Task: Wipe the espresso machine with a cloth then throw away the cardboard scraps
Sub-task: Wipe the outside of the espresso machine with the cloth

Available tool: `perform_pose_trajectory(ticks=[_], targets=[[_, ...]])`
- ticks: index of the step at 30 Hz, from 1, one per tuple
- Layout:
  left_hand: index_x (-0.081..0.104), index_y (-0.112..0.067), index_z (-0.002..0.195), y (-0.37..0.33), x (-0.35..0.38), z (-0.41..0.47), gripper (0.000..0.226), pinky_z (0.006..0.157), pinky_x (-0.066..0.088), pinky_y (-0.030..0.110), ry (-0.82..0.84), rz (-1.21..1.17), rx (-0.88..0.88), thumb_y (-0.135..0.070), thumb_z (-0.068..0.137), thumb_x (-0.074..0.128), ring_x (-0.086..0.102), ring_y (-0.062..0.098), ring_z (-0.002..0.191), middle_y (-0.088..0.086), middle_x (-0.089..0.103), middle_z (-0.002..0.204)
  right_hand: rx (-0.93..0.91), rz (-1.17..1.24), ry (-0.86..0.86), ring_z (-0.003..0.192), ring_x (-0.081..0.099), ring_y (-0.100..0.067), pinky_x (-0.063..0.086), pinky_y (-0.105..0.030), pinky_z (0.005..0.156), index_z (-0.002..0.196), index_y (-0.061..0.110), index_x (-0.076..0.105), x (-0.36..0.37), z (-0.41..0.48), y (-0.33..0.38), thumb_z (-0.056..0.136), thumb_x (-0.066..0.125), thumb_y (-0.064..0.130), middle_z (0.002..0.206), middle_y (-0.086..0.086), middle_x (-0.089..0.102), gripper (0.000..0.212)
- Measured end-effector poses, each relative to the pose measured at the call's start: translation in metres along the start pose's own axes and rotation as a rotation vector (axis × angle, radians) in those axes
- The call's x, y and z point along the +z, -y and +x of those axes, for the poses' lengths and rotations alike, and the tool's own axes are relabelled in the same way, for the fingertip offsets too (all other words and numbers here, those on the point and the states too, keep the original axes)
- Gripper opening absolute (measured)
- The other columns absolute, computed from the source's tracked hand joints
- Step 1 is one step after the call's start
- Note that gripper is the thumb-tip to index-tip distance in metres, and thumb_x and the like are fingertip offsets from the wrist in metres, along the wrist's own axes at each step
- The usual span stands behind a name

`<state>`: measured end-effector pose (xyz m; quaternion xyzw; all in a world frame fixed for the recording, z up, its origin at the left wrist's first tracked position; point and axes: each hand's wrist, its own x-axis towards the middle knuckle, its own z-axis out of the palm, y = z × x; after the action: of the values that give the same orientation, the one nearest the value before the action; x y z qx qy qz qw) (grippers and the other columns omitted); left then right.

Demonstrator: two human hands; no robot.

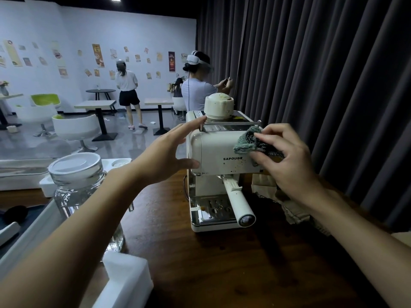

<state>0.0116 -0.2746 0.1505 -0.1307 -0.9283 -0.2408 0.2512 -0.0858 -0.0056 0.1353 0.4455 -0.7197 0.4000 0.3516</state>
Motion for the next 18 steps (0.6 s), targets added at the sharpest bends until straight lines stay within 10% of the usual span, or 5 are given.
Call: perform_pose_trajectory(ticks=[8,13,18], targets=[[0.015,-0.042,0.157,0.005,-0.001,-0.001,0.109,0.113,0.029,0.023,0.06,-0.03,0.032,-0.014,0.077,0.084,0.025,-0.002,0.146,-0.027,0.023,0.157,-0.058,-0.04,-0.011,0.109,0.057,-0.017,0.041,-0.017,0.1,0.111,0.002,0.07,0.009,0.005,0.007,0.076,0.074,-0.006,0.111,-0.007,0.061,0.036],[0.014,-0.042,0.157,0.005,-0.003,-0.001,0.109,0.118,0.031,0.031,0.072,-0.027,0.034,-0.015,0.078,0.084,0.027,0.0,0.146,-0.022,0.025,0.16,-0.095,-0.007,0.018,0.105,0.06,-0.024,0.045,-0.037,0.099,0.107,0.0,0.071,0.029,0.013,0.03,0.074,0.075,-0.003,0.108,-0.01,0.062,0.034],[0.014,-0.042,0.157,0.005,-0.005,-0.001,0.105,0.12,0.033,0.045,0.086,-0.043,0.037,-0.011,0.081,0.08,0.029,0.003,0.147,-0.016,0.029,0.161,-0.182,0.033,0.036,0.104,0.06,-0.025,0.045,-0.025,0.097,0.107,-0.003,0.069,0.053,0.018,0.044,0.072,0.076,-0.005,0.108,-0.013,0.061,0.035]])
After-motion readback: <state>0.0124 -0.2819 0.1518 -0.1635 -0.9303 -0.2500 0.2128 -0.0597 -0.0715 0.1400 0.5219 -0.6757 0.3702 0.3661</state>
